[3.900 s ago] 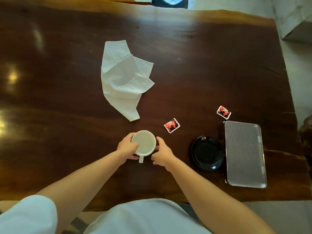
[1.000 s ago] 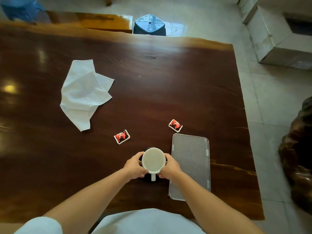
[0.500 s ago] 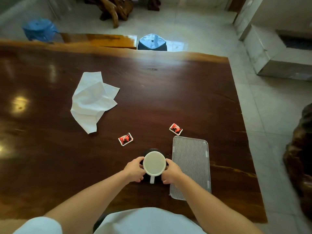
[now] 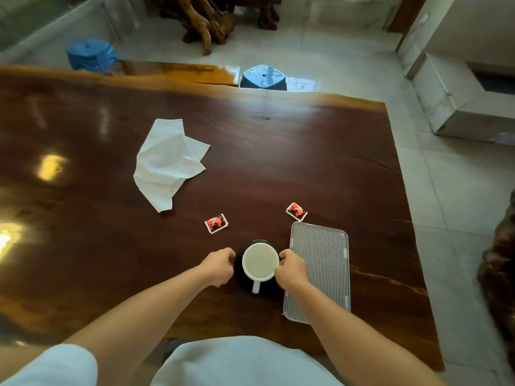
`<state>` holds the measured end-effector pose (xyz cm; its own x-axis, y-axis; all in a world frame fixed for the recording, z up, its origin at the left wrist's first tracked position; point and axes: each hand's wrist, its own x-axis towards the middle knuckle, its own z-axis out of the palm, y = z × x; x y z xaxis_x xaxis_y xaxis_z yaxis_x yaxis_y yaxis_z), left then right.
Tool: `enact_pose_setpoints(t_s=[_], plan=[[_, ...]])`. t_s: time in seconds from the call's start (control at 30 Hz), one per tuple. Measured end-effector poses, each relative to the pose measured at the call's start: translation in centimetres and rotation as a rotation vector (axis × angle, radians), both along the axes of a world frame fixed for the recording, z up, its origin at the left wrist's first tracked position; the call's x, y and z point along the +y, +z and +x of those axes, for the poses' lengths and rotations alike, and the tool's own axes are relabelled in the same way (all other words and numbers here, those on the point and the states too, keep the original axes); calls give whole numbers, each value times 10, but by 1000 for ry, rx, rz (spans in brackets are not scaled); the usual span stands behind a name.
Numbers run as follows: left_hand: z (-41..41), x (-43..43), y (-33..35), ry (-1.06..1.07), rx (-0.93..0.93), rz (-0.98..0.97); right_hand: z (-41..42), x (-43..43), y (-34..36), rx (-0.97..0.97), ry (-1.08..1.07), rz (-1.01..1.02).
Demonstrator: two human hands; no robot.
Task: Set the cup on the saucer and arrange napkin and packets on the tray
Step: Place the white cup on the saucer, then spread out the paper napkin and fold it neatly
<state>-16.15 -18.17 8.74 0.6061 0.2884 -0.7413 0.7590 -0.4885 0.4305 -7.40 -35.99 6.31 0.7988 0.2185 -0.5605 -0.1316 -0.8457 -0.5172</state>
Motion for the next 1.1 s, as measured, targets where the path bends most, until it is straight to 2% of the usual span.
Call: enact_pose_setpoints(t_s=[0.2,0.47,0.87,1.1], plan=[[2,21,26,-200,-123,360,8,24,15,-131,121,49],[-6,48,44,-229,-214,551,11,68,36,-300,390,33],[-30,112,50,-117,-235,641,24,163,57,-344,585,14],[-42,174,34,-106,-164,618,17,224,55,-268,608,11]])
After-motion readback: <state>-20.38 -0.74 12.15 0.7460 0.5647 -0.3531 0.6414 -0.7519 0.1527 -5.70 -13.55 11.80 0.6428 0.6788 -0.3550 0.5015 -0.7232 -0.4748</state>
